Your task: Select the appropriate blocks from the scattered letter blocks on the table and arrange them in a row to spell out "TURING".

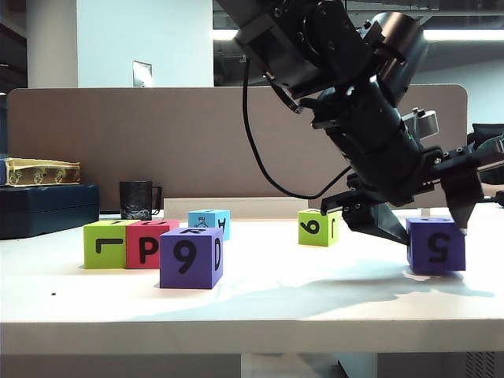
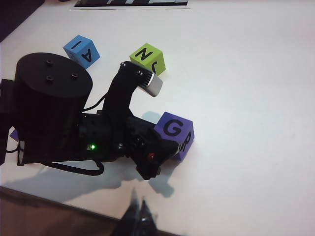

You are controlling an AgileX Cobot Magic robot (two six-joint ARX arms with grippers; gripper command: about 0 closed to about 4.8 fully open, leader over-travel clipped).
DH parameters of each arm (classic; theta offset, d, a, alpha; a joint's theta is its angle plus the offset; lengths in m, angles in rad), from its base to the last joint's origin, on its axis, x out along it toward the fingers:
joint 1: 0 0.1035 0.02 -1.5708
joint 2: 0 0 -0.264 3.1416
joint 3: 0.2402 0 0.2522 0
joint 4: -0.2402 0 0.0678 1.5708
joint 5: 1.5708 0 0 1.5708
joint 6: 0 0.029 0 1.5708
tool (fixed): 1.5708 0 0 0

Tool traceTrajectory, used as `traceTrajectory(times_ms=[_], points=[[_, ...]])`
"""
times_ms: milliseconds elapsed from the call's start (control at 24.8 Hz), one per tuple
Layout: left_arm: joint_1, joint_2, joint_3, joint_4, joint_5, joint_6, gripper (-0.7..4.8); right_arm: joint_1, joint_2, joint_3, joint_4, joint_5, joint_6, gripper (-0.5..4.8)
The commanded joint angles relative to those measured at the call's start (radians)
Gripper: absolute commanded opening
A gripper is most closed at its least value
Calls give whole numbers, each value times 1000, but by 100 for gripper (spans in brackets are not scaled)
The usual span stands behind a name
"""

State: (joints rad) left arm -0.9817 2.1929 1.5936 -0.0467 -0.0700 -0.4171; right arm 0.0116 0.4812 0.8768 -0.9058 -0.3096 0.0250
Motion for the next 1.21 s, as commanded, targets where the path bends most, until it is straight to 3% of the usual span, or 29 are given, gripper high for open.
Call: traceTrajectory(times_ms=[40, 1209], points=[[2, -4, 3, 12, -24, -56, 295, 0, 0, 6, 11, 0, -3, -1], [119, -6, 3, -199, -41, -55, 296, 0, 0, 6, -10, 1, -3, -1]])
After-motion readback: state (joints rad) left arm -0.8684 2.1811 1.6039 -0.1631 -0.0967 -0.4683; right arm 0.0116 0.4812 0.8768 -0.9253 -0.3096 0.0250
